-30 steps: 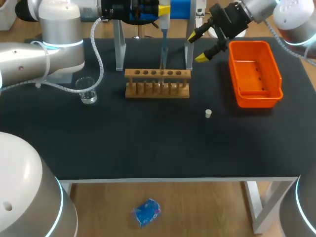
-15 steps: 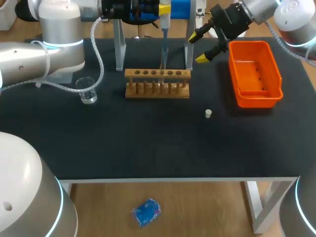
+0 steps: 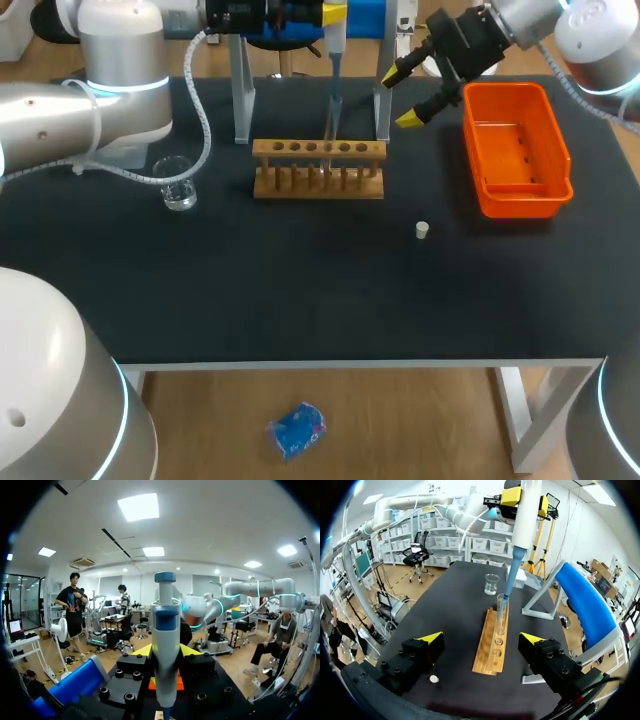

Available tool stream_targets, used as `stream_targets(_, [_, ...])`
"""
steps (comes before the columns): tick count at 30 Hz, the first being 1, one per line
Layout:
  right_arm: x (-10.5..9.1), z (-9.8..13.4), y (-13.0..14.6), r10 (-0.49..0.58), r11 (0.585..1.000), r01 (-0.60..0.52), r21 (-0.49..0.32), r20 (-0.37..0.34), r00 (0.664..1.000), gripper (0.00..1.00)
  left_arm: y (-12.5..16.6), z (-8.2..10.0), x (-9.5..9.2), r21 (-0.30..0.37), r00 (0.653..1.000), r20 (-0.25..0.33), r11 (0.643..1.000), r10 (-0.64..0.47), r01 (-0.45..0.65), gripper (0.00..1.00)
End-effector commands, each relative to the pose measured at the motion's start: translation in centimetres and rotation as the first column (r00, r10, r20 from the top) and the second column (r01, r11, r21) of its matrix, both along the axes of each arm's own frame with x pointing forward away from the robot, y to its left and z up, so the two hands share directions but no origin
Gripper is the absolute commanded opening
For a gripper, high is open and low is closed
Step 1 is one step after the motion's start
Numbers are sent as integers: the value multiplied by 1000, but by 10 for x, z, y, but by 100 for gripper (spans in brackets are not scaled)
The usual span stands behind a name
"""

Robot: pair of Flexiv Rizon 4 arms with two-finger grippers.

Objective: Invert the test tube, pick up the pipette, mount the tip to pipette, aspirate from beaker and dispense into the tube, eject the tip, return the pipette, and cap with the stopper.

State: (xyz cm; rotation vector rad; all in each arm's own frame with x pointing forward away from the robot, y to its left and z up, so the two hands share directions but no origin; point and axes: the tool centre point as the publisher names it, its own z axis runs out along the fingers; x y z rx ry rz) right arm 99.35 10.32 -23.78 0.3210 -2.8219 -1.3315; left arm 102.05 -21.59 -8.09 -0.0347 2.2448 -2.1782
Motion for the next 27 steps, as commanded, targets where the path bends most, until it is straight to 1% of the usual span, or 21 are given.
stream_targets(1, [0,0,0,0,1000,0,-1,1,1000,100,2,5,-1,1,1000,10,1000,5,-5,0])
stream_targets(17, [0,0,0,0,1000,0,-1,1,1000,100,10,18,9,17,998,52,1000,21,-22,0])
stream_targets(27, [0,0,0,0,1000,0,-1,1,1000,100,11,28,11,25,998,59,999,21,-22,0])
